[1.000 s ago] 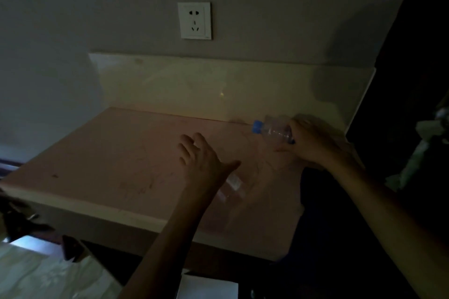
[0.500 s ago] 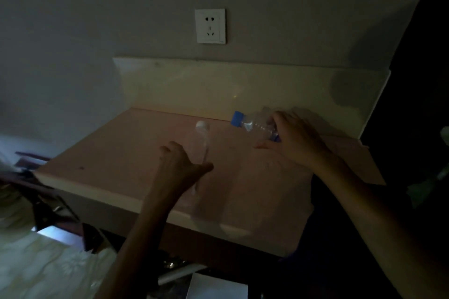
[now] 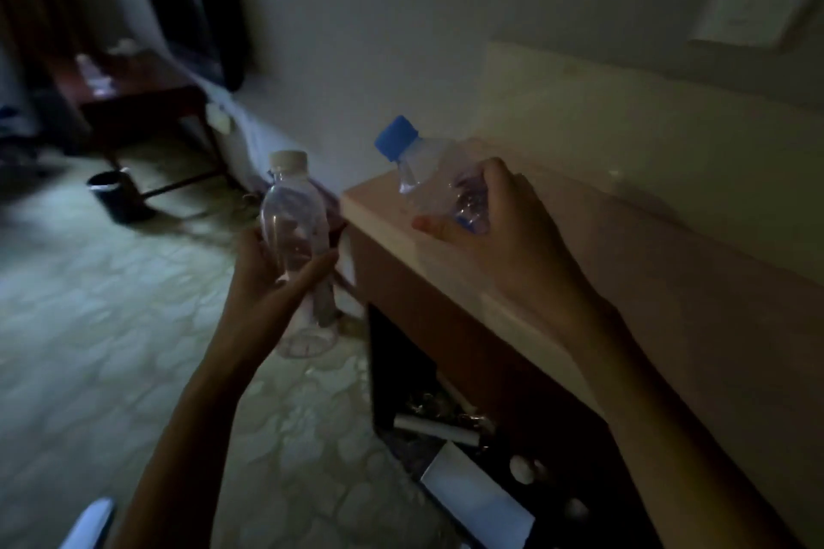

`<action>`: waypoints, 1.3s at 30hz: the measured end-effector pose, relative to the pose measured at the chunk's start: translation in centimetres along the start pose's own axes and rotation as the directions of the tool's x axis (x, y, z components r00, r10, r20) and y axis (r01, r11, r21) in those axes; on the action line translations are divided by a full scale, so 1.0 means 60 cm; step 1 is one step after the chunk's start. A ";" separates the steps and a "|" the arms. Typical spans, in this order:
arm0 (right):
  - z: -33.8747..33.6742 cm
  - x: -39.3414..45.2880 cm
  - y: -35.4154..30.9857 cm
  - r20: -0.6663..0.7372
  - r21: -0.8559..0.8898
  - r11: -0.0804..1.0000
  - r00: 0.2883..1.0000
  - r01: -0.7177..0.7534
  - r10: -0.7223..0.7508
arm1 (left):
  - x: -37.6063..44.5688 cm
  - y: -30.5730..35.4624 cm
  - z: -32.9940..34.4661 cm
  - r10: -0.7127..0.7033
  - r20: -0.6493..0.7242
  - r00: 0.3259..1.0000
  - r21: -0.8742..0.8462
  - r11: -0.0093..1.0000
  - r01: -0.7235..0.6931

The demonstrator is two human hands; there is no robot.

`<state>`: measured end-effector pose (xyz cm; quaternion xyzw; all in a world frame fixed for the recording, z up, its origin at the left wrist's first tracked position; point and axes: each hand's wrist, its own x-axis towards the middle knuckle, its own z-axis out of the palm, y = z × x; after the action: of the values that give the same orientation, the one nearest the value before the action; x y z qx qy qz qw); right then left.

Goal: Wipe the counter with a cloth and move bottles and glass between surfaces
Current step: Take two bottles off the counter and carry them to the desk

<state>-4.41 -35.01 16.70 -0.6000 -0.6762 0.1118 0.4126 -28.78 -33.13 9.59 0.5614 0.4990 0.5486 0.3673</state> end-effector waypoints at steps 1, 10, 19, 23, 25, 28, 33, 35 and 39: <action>0.041 0.002 -0.023 0.032 0.072 0.997 0.999 0.009 -0.012 | -0.006 -0.019 -0.036 -0.029 -0.040 0.999 -0.012 1.000 0.028; 0.507 -0.040 -0.127 0.495 0.480 0.712 0.828 -0.513 0.263 | -0.016 -0.217 -0.369 -0.277 -0.302 0.912 -0.154 0.958 0.240; 0.783 0.082 -0.300 0.665 0.483 0.695 0.739 -0.533 0.105 | 0.080 -0.294 -0.698 -0.228 -0.498 0.837 -0.019 0.968 0.252; 0.903 0.143 -0.317 0.745 0.442 0.696 0.663 -0.566 0.067 | 0.148 -0.355 -0.759 -0.265 -0.552 0.790 -0.034 0.954 0.297; 0.971 0.175 -0.308 0.772 0.397 0.696 0.628 -0.598 0.099 | 0.195 -0.395 -0.773 -0.309 -0.556 0.771 -0.069 0.942 0.328; 1.087 0.237 -0.285 0.798 0.347 0.694 0.587 -0.631 0.135 | 0.285 -0.470 -0.795 -0.400 -0.524 0.752 -0.111 0.908 0.405; 1.246 0.405 -0.310 0.823 0.328 0.657 0.547 -0.678 0.153 | 0.469 -0.534 -0.867 -0.454 -0.508 0.732 -0.060 0.866 0.496; 1.296 0.497 -0.344 0.820 0.355 0.666 0.560 -0.656 0.115 | 0.550 -0.536 -0.914 -0.442 -0.505 0.742 -0.046 0.871 0.488; 1.406 0.653 -0.398 0.806 0.400 0.682 0.589 -0.613 0.057 | 0.688 -0.564 -1.012 -0.375 -0.567 0.733 0.001 0.890 0.456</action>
<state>-77.64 23.31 -4.79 -0.4443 -0.5630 0.6510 0.2485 -97.88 6.29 -4.83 0.2768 0.7333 0.5540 0.2806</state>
